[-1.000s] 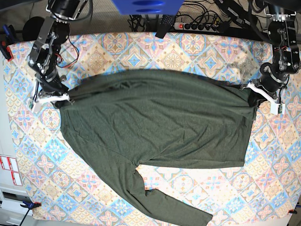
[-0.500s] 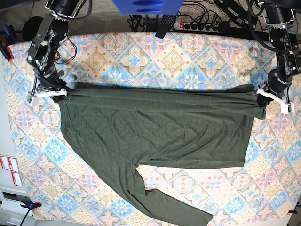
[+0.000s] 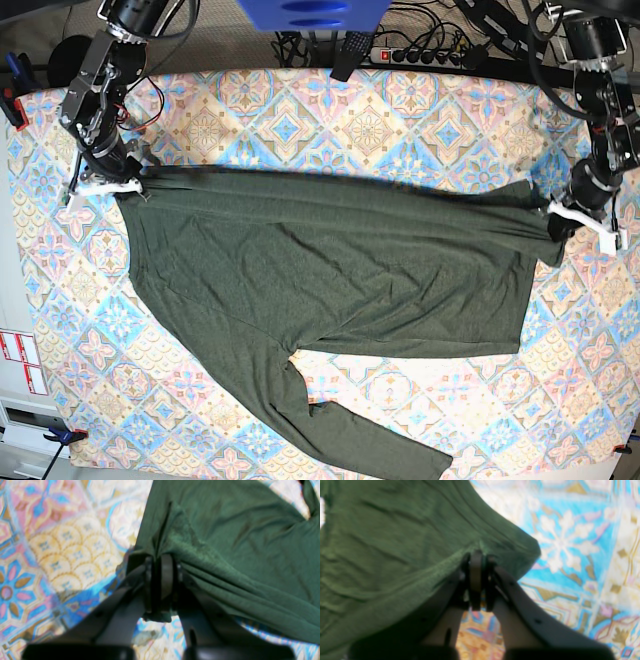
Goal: Fold the T-shirt properly
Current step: 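Lift the shirt with both grippers and pull it toward the robot, then hold the shoulders and lower the shirt back onto the table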
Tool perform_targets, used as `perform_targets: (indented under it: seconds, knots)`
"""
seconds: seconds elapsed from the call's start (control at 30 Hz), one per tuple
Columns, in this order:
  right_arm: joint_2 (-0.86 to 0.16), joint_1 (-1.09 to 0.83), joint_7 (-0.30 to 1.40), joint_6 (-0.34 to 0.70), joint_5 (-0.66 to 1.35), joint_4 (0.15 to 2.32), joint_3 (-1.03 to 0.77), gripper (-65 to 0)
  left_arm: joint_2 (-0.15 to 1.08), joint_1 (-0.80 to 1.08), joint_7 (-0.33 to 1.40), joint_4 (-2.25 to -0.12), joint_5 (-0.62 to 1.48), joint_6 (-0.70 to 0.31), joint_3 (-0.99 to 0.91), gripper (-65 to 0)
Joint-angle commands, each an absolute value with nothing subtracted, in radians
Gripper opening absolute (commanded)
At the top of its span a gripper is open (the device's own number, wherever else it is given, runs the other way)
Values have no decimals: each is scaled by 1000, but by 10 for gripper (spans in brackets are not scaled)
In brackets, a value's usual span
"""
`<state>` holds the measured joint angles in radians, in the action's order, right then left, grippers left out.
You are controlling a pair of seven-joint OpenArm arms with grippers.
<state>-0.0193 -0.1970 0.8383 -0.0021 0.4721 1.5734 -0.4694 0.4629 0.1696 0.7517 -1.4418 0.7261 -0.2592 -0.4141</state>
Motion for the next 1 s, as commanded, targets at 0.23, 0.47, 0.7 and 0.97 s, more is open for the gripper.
perform_targets:
  seconds: [0.23, 0.47, 0.7, 0.97]
  knots:
    - [-33, -51, 803, -1, 469, 1517, -475, -650, 452, 82, 731, -1392, 714, -251, -423, -650]
    - [-33, -12, 800, -1, 467, 1409, -475, -648, 432, 58, 731, -1343, 711, -251, -420, -650]
    - [-33, 21, 800, -1, 467, 1351, -473, -646, 438, 7, 727, -1204, 711, -251, -420, -650]
    - [-33, 18, 800, -1, 467, 1357, -473, -571, 424, -2, 731, -1190, 582, -251, -414, -650]
